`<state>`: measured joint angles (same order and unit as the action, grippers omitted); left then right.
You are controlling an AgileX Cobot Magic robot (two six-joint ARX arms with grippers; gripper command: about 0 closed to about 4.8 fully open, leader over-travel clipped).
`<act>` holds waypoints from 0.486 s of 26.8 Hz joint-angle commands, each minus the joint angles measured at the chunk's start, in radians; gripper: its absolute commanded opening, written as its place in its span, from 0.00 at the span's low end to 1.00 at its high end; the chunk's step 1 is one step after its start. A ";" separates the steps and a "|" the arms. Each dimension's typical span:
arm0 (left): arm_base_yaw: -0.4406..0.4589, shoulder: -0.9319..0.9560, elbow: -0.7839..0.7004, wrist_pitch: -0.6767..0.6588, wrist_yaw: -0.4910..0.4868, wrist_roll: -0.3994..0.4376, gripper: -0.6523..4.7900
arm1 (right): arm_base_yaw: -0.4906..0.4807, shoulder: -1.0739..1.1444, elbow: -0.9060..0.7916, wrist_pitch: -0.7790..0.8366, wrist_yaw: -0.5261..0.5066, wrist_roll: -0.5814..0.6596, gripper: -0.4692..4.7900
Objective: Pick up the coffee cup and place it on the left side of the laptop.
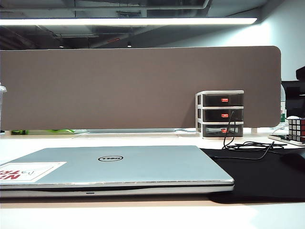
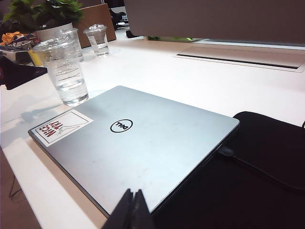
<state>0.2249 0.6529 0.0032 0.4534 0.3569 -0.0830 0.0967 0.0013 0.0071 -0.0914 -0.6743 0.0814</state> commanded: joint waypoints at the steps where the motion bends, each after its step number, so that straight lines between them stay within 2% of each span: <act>1: 0.002 -0.082 0.004 -0.079 -0.038 -0.003 1.00 | 0.000 -0.002 -0.005 0.016 -0.002 -0.003 0.09; 4: 0.002 -0.177 0.004 -0.158 -0.050 -0.034 1.00 | 0.000 -0.002 -0.005 0.016 -0.002 -0.003 0.09; 10: 0.002 -0.306 0.006 -0.309 -0.050 -0.040 0.97 | 0.000 -0.002 -0.005 0.016 -0.002 -0.003 0.09; 13: 0.002 -0.412 0.006 -0.395 -0.047 -0.101 0.96 | 0.000 -0.002 -0.005 0.016 -0.002 -0.003 0.09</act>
<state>0.2249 0.2691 0.0036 0.0834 0.3096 -0.1596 0.0967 0.0013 0.0071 -0.0883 -0.6743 0.0818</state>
